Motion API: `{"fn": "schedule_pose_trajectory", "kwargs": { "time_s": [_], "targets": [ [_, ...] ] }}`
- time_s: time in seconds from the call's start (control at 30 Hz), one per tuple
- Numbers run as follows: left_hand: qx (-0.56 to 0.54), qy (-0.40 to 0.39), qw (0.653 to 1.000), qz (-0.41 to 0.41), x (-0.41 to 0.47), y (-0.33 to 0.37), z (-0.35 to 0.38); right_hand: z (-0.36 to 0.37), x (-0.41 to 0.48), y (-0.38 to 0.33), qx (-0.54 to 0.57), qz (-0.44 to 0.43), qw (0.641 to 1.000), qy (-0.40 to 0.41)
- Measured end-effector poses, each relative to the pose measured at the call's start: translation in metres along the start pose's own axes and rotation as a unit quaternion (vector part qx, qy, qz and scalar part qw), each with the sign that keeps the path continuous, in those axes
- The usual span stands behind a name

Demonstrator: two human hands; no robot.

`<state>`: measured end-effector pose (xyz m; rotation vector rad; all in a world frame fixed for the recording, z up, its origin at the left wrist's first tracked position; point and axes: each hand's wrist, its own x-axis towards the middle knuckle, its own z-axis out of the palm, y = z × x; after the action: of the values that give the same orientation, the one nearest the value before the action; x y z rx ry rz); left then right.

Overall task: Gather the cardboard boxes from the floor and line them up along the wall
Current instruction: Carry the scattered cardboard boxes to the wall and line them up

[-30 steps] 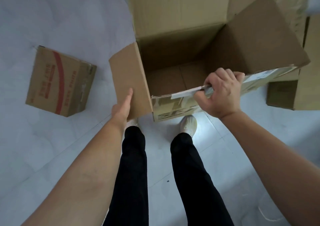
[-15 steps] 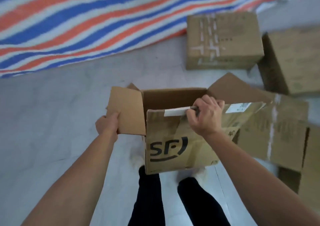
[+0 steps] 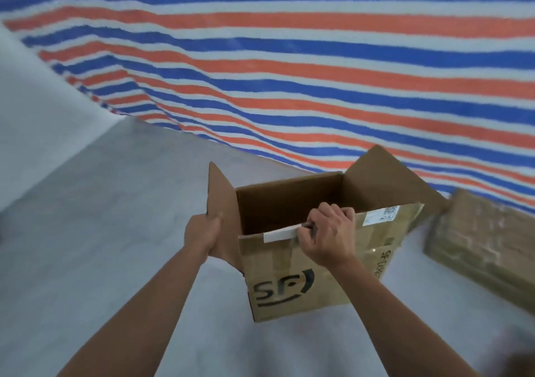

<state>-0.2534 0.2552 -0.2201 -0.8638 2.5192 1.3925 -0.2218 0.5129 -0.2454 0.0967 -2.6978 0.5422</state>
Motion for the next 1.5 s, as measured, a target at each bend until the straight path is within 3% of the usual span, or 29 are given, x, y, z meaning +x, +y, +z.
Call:
{"fn": "schedule_pose_trajectory", "kwargs": {
  "time_s": [0.13, 0.33, 0.5, 0.73, 0.93, 1.13, 1.27, 1.5],
  "targets": [
    [-0.017, 0.062, 0.996, 0.055, 0.034, -0.022, -0.109, 0.043, 0.037, -0.108, 0.057, -0.029, 0.997, 0.037],
    [-0.083, 0.171, 0.981, 0.048, 0.107, -0.05, -0.258, 0.102, 0.114, -0.257, 0.098, -0.116, 0.985, 0.083],
    [-0.072, 0.25, 0.965, 0.031, 0.191, -0.074, -0.351, 0.182, 0.189, -0.376, 0.106, -0.214, 0.969, 0.063],
    [-0.045, 0.323, 0.945, -0.012, 0.342, -0.082, -0.466, 0.307, 0.311, -0.527, 0.156, -0.258, 0.953, 0.009],
    [-0.117, 0.385, 0.912, -0.077, 0.428, -0.1, -0.58, 0.375, 0.4, -0.67, 0.188, -0.34, 0.921, -0.036],
    [-0.195, 0.442, 0.866, -0.129, 0.536, -0.169, -0.696, 0.469, 0.454, -0.826, 0.175, -0.433, 0.881, -0.071],
    [-0.232, 0.45, 0.852, -0.131, 0.626, -0.215, -0.778, 0.548, 0.482, -0.928, 0.174, -0.432, 0.881, -0.086],
    [-0.184, 0.431, 0.874, -0.13, 0.763, -0.244, -0.929, 0.649, 0.544, -1.084, 0.188, -0.381, 0.895, -0.134]
  ]
}}
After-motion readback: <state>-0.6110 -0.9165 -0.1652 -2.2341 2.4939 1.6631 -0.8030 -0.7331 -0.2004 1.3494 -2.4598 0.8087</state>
